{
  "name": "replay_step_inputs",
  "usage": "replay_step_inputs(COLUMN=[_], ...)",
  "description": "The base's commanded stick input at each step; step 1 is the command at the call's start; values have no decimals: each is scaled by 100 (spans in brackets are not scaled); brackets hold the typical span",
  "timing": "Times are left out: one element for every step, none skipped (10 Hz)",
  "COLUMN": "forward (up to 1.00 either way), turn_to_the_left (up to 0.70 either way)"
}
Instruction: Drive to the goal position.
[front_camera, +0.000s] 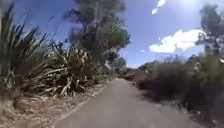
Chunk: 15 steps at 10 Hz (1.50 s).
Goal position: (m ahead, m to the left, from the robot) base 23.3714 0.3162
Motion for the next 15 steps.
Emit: replay_step_inputs(forward=[100, 100, 100, 100, 100, 100, 100, 100, 100, 100, 100, 100, 100, 100, 100], turn_to_the_left=[0, 0, 0, 0, -22, -31, 0, 0, 0, 0, 0, 0, 0, 0, 0])
